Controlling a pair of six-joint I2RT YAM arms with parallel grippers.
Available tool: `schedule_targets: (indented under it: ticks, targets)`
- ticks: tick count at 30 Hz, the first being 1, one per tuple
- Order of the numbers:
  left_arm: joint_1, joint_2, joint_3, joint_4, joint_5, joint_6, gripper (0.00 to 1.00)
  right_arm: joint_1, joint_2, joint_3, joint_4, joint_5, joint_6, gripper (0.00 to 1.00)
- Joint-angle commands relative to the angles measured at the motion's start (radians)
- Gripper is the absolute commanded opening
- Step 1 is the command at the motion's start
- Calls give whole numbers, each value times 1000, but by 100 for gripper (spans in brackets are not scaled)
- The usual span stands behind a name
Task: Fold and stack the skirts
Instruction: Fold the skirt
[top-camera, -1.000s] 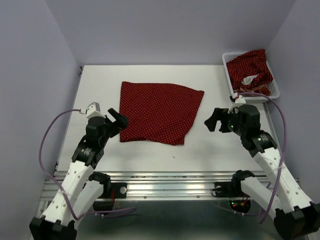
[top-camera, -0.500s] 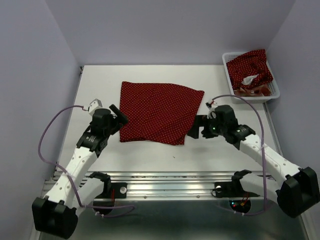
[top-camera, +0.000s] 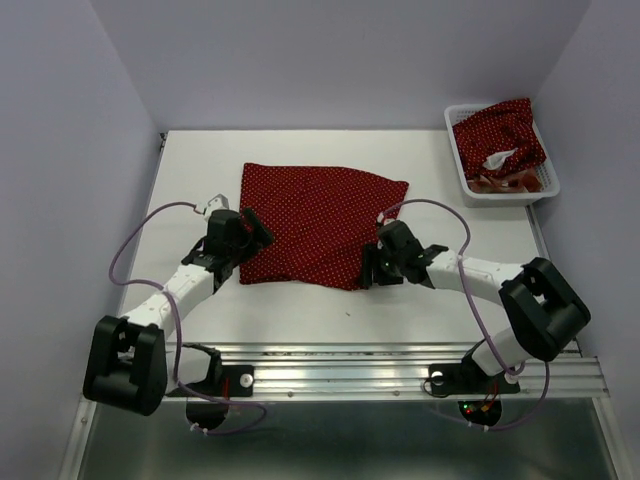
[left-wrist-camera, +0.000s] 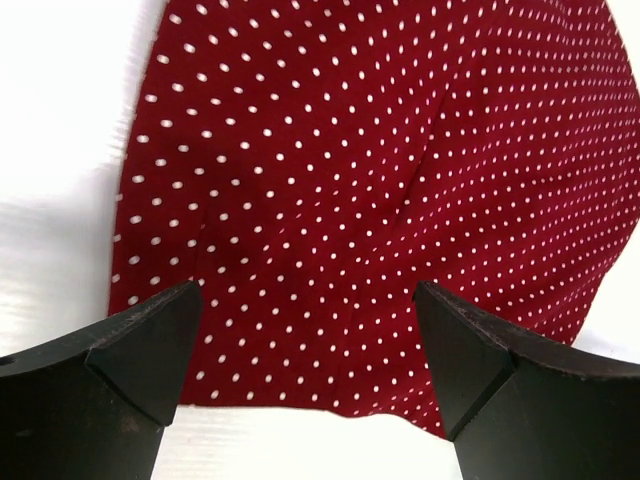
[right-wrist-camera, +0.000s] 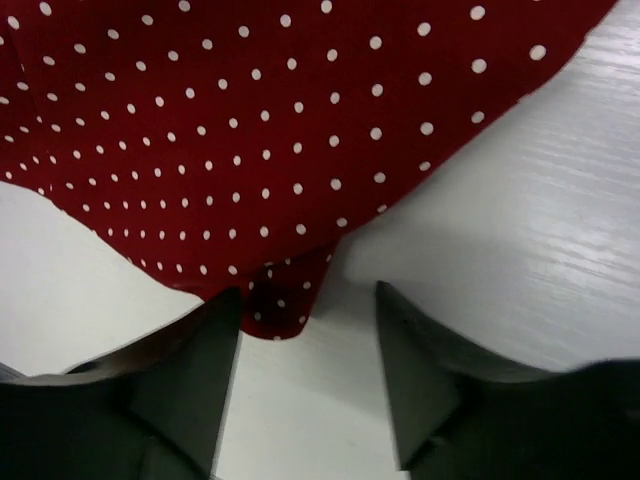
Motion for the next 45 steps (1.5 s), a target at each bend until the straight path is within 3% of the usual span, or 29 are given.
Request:
schedule_targets:
  ticks: [1, 4, 7, 9, 12, 17, 19, 22, 24, 27, 28, 29, 31, 32, 34, 35, 45]
  targets:
    - [0, 71, -19, 155, 90, 27, 99, 20, 43, 34, 87, 41, 37, 56]
    - [0, 131, -19, 194, 101, 29, 99, 29, 60, 29, 116, 15, 44, 41]
    - [1, 172, -25, 235, 116, 35, 99, 29, 57, 24, 113, -11, 49, 15]
    - [1, 201, -25, 251, 123, 35, 99, 29, 17, 23, 50, 4, 67, 8]
    - [0, 238, -26, 255, 126, 35, 99, 29, -75, 21, -123, 22, 87, 6]
    - [0, 281, -29, 242, 139, 42, 99, 29, -362, 12, -460, 117, 199, 5]
    - [0, 277, -38, 234, 143, 38, 99, 29, -406, -41, -497, 58, 241, 5]
    - [0, 272, -32, 200, 156, 36, 99, 29, -431, -148, -502, -149, 337, 6]
    - [0, 261, -35, 191, 164, 38, 99, 29, -439, -181, -523, -214, 344, 8]
    - [0, 231, -40, 180, 181, 41, 99, 29, -463, -123, -638, -135, 313, 23]
    - [0, 223, -38, 169, 182, 42, 99, 29, -459, -89, -672, -111, 293, 34]
    - [0, 203, -35, 163, 187, 48, 99, 29, -451, -9, -728, -85, 247, 61]
    - [1, 182, -17, 140, 190, 55, 99, 29, -420, 55, -757, -29, 206, 66]
    - [1, 169, -11, 131, 192, 59, 99, 29, -414, 81, -758, -10, 168, 79]
    - [0, 137, 7, 108, 187, 73, 99, 29, -390, 139, -743, 34, 149, 89]
    - [0, 120, 18, 102, 181, 84, 99, 29, -381, 165, -723, 74, 144, 100]
    - [-5, 148, 93, 62, 199, 136, 99, 9, -235, 167, -470, 240, 173, 100]
